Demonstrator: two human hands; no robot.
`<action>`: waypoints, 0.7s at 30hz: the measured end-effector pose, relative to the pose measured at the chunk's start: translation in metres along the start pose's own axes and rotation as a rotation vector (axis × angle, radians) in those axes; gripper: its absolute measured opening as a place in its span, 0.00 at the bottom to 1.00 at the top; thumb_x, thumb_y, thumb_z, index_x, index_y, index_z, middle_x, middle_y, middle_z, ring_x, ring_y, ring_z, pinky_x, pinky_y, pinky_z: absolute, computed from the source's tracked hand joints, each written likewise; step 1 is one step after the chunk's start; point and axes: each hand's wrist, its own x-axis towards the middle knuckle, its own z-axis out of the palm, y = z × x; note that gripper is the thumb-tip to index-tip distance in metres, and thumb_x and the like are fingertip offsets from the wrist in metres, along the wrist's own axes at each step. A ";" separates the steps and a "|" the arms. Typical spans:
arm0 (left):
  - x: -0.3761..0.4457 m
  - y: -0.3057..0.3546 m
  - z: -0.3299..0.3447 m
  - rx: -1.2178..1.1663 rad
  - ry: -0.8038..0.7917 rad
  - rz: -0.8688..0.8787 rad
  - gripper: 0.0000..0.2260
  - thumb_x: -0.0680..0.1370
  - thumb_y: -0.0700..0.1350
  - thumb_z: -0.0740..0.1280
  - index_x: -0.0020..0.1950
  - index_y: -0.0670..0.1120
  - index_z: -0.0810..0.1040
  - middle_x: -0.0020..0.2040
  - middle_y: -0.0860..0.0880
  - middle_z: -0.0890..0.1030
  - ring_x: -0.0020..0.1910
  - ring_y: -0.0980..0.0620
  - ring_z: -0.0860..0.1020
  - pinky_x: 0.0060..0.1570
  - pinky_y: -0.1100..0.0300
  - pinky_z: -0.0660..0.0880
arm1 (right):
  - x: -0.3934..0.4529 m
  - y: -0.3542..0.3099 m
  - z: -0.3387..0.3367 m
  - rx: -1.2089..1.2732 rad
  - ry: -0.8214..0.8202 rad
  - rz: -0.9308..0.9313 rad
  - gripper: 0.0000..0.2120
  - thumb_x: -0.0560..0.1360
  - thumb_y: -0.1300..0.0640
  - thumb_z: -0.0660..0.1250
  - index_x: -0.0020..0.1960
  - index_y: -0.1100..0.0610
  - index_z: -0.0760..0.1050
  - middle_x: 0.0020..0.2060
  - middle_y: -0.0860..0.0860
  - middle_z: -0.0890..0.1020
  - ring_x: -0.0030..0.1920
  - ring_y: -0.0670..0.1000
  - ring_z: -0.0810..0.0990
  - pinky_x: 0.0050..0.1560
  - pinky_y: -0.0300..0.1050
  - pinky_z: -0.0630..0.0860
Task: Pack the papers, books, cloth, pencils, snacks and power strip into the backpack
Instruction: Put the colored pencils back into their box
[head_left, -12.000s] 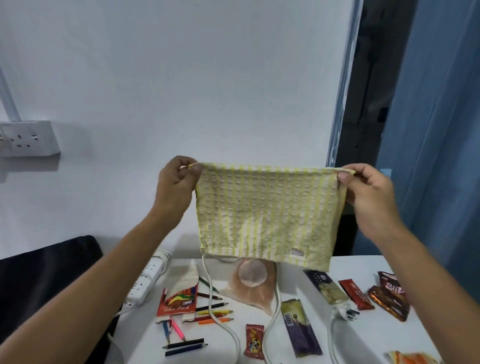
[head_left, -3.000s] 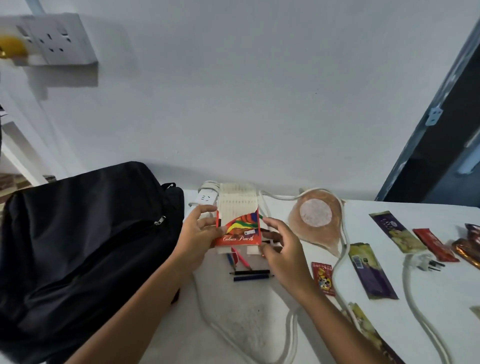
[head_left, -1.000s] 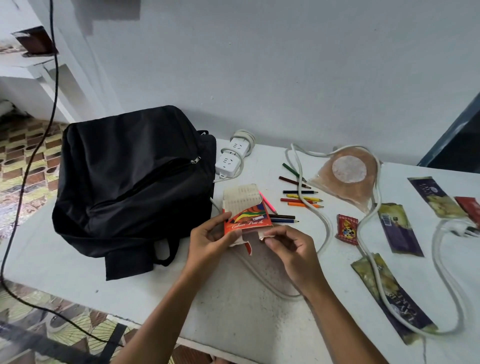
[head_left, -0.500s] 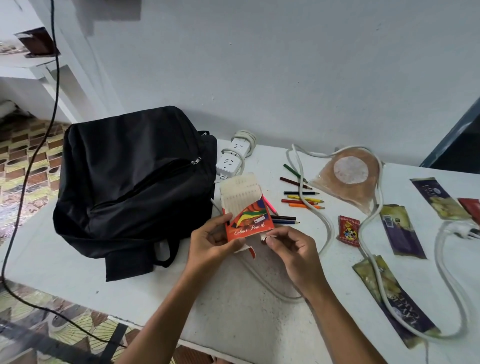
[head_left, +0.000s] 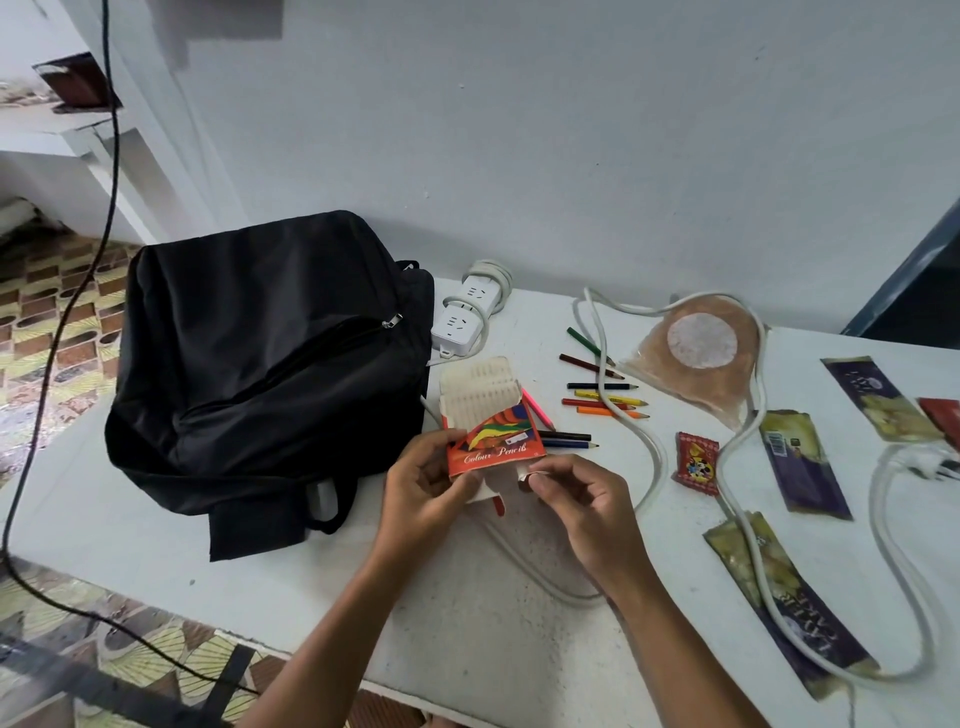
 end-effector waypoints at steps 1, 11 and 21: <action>0.000 0.000 0.000 0.005 -0.003 0.003 0.17 0.70 0.36 0.70 0.58 0.42 0.75 0.51 0.41 0.83 0.49 0.47 0.83 0.47 0.57 0.80 | 0.000 0.000 0.000 0.000 -0.003 0.000 0.04 0.74 0.62 0.70 0.46 0.55 0.82 0.41 0.46 0.85 0.45 0.45 0.82 0.45 0.35 0.77; 0.000 -0.001 -0.004 0.053 -0.074 0.019 0.23 0.66 0.45 0.75 0.58 0.42 0.74 0.52 0.41 0.81 0.49 0.46 0.82 0.46 0.58 0.80 | -0.001 -0.001 -0.002 0.023 -0.009 0.028 0.03 0.74 0.63 0.70 0.46 0.57 0.81 0.41 0.48 0.85 0.47 0.48 0.83 0.47 0.39 0.79; -0.002 0.001 -0.002 0.081 -0.076 0.054 0.22 0.66 0.49 0.76 0.57 0.45 0.77 0.54 0.40 0.80 0.48 0.45 0.83 0.47 0.54 0.81 | -0.001 -0.007 -0.001 0.229 0.056 0.094 0.10 0.73 0.67 0.70 0.48 0.60 0.69 0.42 0.57 0.85 0.43 0.56 0.85 0.45 0.43 0.81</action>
